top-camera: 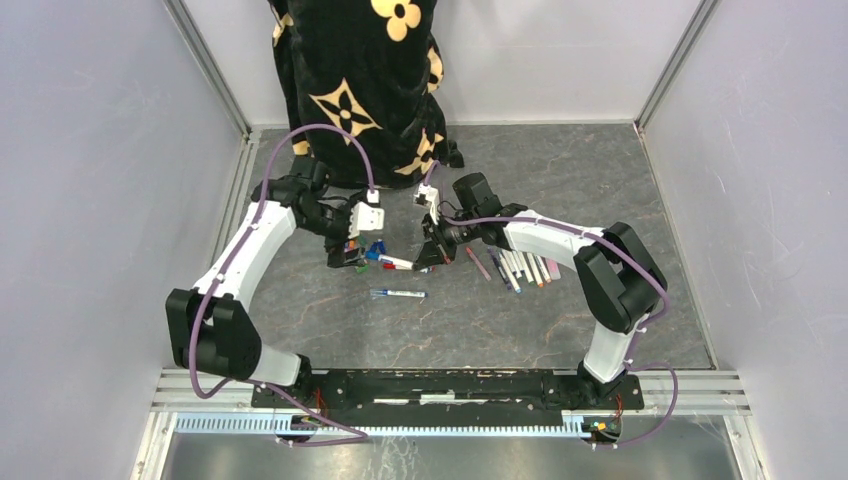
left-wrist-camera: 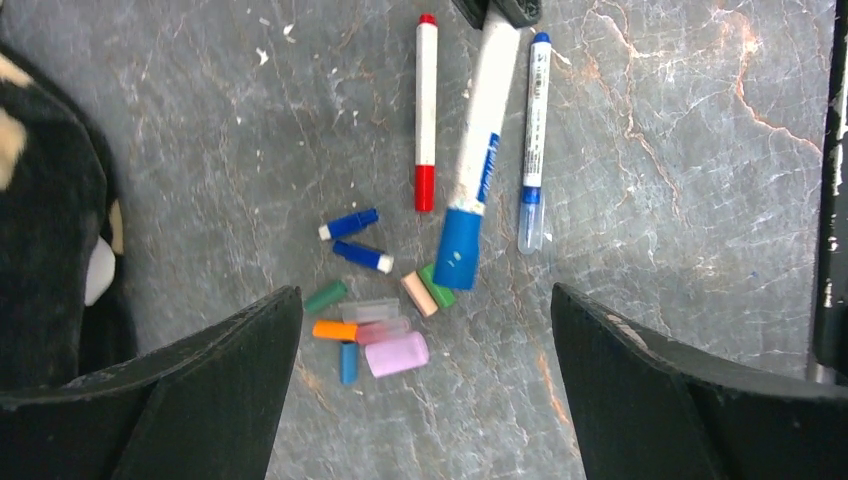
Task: Open the pen caps
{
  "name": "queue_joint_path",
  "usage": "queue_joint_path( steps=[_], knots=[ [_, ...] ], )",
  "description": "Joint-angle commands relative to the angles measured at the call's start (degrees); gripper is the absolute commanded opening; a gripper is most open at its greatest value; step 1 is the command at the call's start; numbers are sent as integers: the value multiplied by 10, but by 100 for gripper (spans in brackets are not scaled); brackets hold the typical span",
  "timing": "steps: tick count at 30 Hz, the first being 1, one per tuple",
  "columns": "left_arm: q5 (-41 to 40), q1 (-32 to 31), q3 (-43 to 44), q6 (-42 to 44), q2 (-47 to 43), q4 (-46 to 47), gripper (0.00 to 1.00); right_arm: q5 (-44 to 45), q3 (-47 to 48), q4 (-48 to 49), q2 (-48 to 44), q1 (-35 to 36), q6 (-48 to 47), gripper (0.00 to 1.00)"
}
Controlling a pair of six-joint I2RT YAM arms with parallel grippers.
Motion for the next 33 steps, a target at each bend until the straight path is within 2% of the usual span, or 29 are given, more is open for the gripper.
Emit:
queue_joint_path(
  steps=[1,7,12,15,21,29,31,32,33],
  knots=[
    [-29,-39,-12,37,-24,53,97,-80,10,-18,-26,1,9,0],
    [-51,-59,-1,63,-3,18,91,-95,13,-16,-33,1,15,0],
    [-68,-64,-1,68,10,3,74,-97,14,-16,-35,1,14,0],
    [-79,-69,-7,74,11,0,68,-100,17,-16,-36,1,16,0],
    [-68,-86,-10,68,18,-7,48,-101,15,9,-36,1,39,0],
    [-77,-101,-16,60,33,-12,38,-103,10,24,-37,1,56,0],
    [-81,-104,-14,59,34,-14,28,-104,10,25,-35,1,58,0],
    [-83,-105,-13,60,34,-15,20,-104,10,24,-34,1,58,0],
    [-86,-106,-11,60,34,-16,8,-104,10,24,-33,1,58,0]
  ],
)
